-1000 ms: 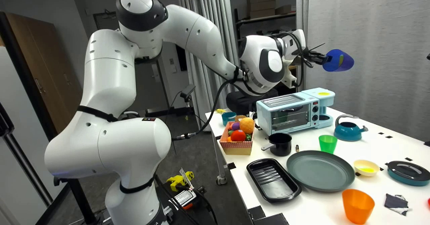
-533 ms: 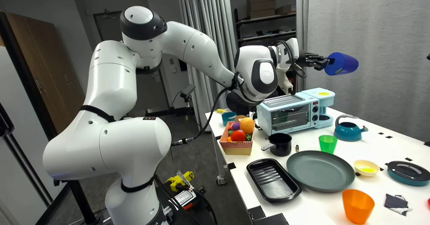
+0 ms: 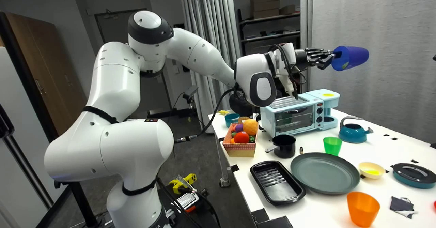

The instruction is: Pick up the blue cup from the table, pour its contents in the plate and put the cup back on the table.

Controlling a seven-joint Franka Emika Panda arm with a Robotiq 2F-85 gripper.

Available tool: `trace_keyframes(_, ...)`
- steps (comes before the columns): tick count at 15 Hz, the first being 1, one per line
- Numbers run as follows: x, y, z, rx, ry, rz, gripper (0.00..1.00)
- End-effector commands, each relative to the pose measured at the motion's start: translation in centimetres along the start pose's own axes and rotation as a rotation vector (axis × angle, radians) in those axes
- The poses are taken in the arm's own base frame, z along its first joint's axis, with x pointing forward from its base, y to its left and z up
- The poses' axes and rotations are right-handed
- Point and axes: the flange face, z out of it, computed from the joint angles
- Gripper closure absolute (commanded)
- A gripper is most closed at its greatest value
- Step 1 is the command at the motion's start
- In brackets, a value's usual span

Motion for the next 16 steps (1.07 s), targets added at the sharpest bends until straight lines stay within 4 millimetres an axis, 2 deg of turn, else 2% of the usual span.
trace_keyframes(1,0.9,-0.1,-0.3,0.029,0.121,0.005,0.99)
trace_keyframes(4,0.8,0.3,0.1,0.046,0.193,-0.003,0.99)
trace_keyframes(8,0.4,1.0,1.6,0.039,0.226,-0.018,0.99)
trace_keyframes(9,-0.7,1.3,2.1,0.037,0.210,-0.032,0.99)
trace_keyframes(10,-0.9,1.3,2.6,0.027,0.208,-0.040,0.99)
trace_keyframes(11,-0.1,1.3,2.8,0.023,0.217,-0.045,0.99)
trace_keyframes(12,-1.3,1.2,3.0,0.024,0.198,-0.061,0.99)
trace_keyframes(16,-1.9,0.6,3.8,0.008,0.151,-0.089,0.99)
